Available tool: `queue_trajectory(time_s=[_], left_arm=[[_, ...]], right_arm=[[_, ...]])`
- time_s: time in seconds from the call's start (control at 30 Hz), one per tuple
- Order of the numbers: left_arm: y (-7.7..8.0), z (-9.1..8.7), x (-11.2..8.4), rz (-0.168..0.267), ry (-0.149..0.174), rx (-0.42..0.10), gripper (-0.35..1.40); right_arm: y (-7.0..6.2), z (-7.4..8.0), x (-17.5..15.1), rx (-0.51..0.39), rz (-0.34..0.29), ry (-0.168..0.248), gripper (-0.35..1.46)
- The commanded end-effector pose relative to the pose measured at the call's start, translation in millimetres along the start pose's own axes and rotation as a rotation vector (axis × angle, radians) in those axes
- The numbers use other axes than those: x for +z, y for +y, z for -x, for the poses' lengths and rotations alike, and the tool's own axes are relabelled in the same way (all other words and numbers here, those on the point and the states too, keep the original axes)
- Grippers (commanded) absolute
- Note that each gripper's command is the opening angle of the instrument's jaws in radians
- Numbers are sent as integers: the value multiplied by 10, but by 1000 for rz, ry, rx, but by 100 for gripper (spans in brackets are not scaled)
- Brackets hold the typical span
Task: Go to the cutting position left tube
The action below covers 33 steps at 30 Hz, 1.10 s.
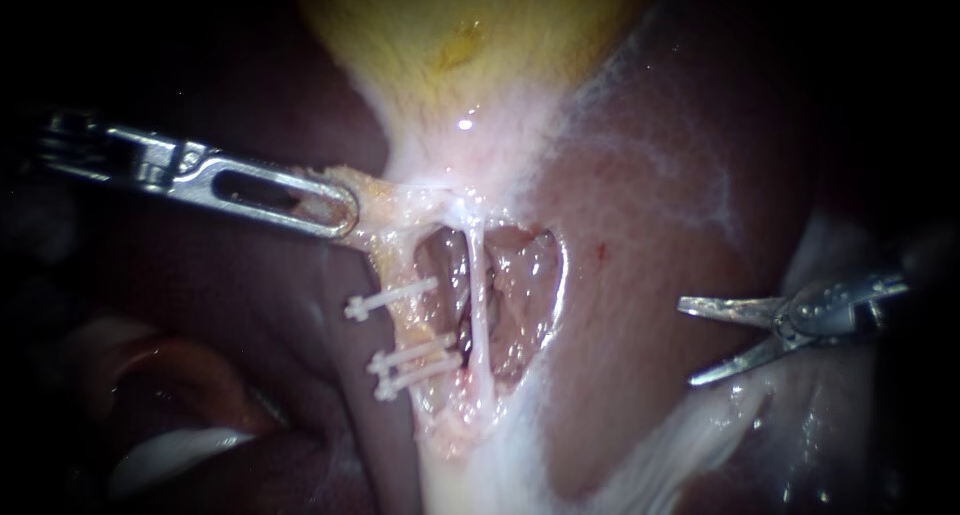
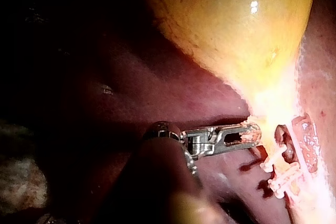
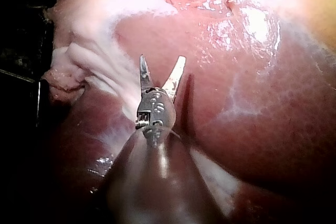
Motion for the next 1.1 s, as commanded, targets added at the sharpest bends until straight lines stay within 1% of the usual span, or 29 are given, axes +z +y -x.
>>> queue_trajectory(time_s=[0.03, 0.17, 0.23, 0.5, 0.7, 0.9, 1.1], left_arm=[[0, 0, 0, 0, 0, 0, -35], [0, 0, 0, 0, 0, 0, -35], [0, 0, 0, 0, 0, 0, -35], [-3, -1, 0, 1, -1, -1, -35], [-7, -3, 1, 2, -2, -2, -35], [-8, -3, 1, 3, -3, -2, -35], [-9, -3, 2, 3, -4, -3, -35]], right_arm=[[0, -1, 3, 5, 2, 6, 140], [2, -11, 11, 37, -8, 33, 140], [4, -14, 15, 50, -12, 39, 140], [14, -36, 38, 123, -25, 48, 140], [20, -54, 56, 187, -67, 57, 136], [24, -68, 69, 251, -110, 54, 135], [34, -82, 85, 283, -154, 50, 133]])
